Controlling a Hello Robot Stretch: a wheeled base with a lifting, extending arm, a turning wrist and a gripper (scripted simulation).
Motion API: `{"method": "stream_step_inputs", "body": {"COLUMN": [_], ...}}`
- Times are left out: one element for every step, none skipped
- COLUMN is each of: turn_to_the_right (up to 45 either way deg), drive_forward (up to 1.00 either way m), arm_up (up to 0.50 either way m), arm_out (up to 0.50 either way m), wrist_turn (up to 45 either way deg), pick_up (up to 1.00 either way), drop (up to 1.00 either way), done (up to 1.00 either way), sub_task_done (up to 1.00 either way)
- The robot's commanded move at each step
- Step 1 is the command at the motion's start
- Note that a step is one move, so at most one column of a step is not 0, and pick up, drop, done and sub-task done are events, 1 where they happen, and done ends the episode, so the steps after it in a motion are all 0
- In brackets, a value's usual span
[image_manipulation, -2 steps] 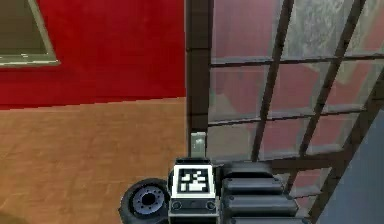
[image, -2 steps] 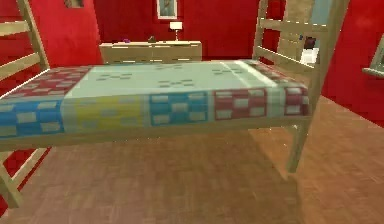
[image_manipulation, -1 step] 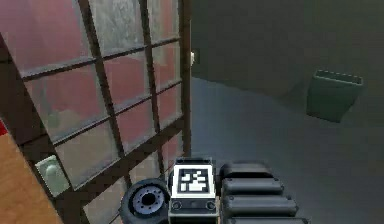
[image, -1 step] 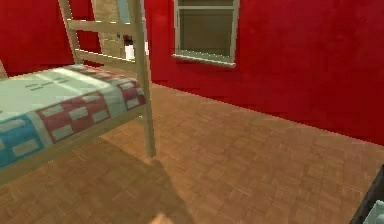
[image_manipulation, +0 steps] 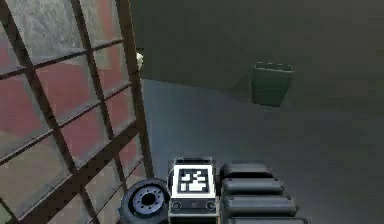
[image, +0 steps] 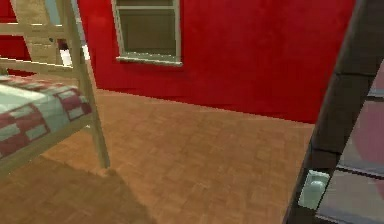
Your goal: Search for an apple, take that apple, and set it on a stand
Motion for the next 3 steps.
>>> {"method": "stream_step_inputs", "body": {"turn_to_the_right": [0.0,3.0,0.0], "drive_forward": [1.0,0.0,0.6], "arm_up": [0.0,0.0,0.0], "arm_out": [0.0,0.0,0.0], "wrist_turn": [0.0,0.0,0.0], "pick_up": [0.0,0.0,0.0], "drop": [0.0,0.0,0.0], "done": [0.0,0.0,0.0], "sub_task_done": [0.0,0.0,0.0]}}
